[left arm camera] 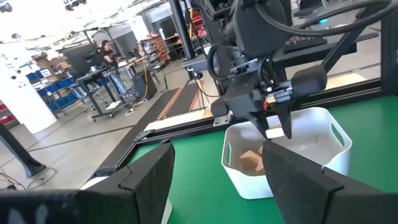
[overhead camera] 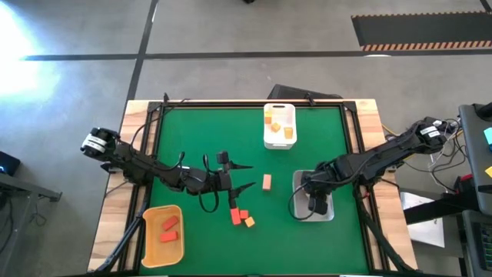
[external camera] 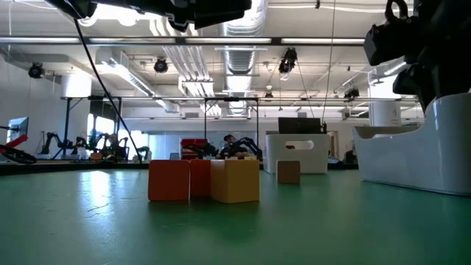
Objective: Sort & place blocks by color
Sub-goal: Put the brown block into the gray bin, then put the orange block into the yellow bin, then put the brown block into the gray bin
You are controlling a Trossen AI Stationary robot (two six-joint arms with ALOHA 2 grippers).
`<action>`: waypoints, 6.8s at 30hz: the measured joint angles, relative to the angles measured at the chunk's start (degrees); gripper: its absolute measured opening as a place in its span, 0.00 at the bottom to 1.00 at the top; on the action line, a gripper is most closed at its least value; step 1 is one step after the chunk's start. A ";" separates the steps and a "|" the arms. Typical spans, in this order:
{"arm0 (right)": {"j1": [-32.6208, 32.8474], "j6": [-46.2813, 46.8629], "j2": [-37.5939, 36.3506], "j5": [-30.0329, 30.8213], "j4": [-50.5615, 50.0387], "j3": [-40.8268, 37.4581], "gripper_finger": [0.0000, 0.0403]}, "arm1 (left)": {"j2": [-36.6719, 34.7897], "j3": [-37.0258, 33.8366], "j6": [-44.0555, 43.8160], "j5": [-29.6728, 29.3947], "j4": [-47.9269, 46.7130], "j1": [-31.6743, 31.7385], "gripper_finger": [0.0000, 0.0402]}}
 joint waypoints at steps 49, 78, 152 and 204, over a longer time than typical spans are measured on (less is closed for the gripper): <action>1.69 -3.82 -9.21 4.56 8.66 0.26 0.58 | 0.06 13.59 -14.95 36.26 -58.76 -0.85 0.56; 1.69 -3.82 -9.03 4.94 9.39 0.26 0.58 | 15.19 18.14 6.43 34.63 -61.39 -0.37 0.56; 1.67 -39.46 -8.96 17.12 34.95 0.24 0.58 | -4.74 19.06 -32.95 8.72 -65.14 -9.65 0.28; 1.67 -40.29 -8.96 17.02 34.59 -0.66 0.58 | 8.57 21.29 -84.14 61.53 -120.76 -21.82 0.43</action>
